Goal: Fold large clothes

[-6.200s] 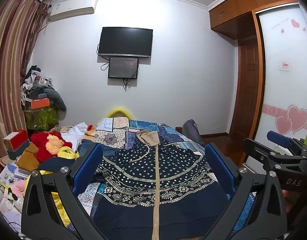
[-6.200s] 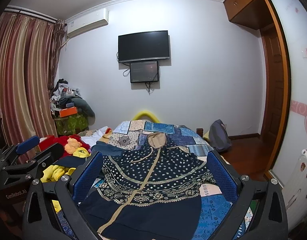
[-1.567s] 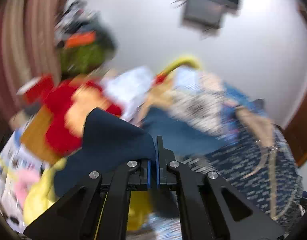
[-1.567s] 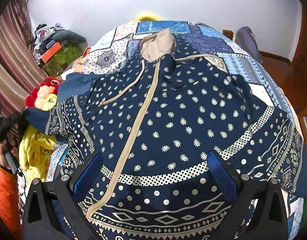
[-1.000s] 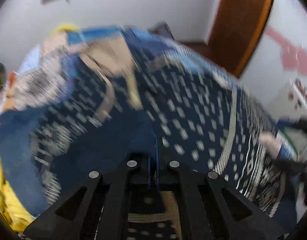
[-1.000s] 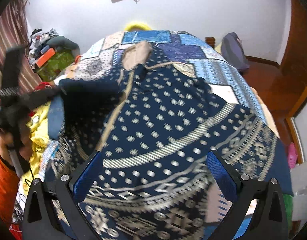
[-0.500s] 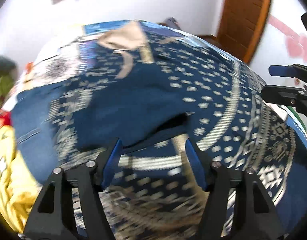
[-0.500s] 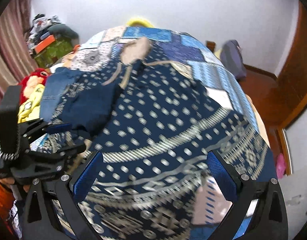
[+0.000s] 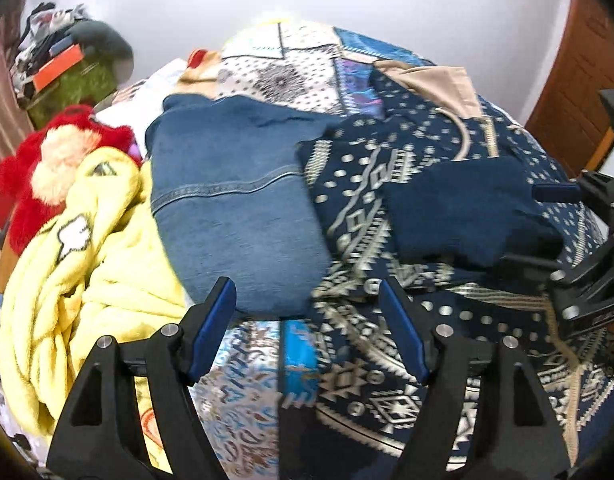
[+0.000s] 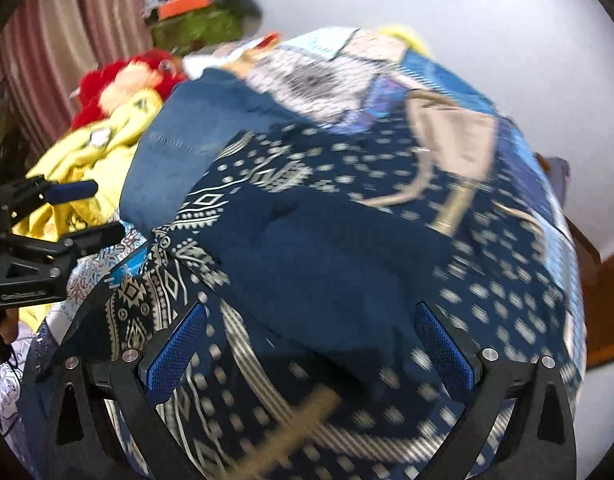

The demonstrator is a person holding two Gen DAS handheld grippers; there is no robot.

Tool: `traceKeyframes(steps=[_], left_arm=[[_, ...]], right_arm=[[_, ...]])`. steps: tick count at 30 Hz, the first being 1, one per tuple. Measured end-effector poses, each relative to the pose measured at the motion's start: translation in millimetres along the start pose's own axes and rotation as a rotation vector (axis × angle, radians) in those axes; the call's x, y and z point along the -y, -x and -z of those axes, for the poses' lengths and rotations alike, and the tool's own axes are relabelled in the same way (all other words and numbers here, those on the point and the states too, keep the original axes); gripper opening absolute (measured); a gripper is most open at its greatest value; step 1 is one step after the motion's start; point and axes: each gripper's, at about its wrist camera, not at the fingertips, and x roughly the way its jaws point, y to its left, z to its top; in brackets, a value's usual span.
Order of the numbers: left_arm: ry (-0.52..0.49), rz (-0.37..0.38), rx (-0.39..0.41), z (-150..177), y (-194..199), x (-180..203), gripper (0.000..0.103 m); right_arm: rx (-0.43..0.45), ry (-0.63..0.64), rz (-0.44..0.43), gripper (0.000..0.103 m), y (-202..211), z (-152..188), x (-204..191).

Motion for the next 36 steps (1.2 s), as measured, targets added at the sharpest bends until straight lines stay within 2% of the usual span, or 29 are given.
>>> traceKeyframes(steps=[5,6,9,11,12,13,14,15,20,23,30,36], left_arm=[[0.011,0.003,-0.013,-4,-23,-8,0.073],[0.012,0.005,-0.013,-4,-26,-9,0.073],[0.011,0.025,-0.018,-7,-35,-6,0.073],[0.002,0.032,-0.026,-9,-42,0,0.073],[-0.001,0.036,-0.029,-10,-45,3,0.073],[-0.004,0.041,-0.033,-10,-48,5,0.073],[-0.013,0.043,-0.044,-11,-52,9,0.073],[-0.02,0.038,-0.05,-11,-55,12,0.073],[-0.054,-0.021,-0.103,-7,-80,23,0.074],[-0.063,-0.042,-0.095,-6,-82,27,0.075],[-0.024,-0.085,-0.138,-16,-74,31,0.074],[-0.044,-0.034,-0.035,-46,-34,66,0.075]], right_arm=[[-0.047,0.082,0.019,0.101,-45,-19,-25],[-0.052,0.105,0.035,0.096,-53,-21,-29],[-0.083,0.126,0.059,0.071,-73,-22,-31],[-0.043,0.134,0.078,0.063,-72,-21,-31],[-0.023,0.137,0.083,0.049,-68,-21,-30],[-0.002,0.136,0.072,0.03,-63,-21,-28],[0.007,0.128,0.052,0.02,-58,-22,-27],[0.015,0.109,0.046,0.016,-53,-23,-22],[0.074,0.039,0.029,0.013,-21,-26,0],[0.121,-0.017,0.037,0.013,9,-22,20],[0.214,-0.142,0.099,0.013,78,9,80],[0.238,-0.214,0.138,0.013,108,50,125]])
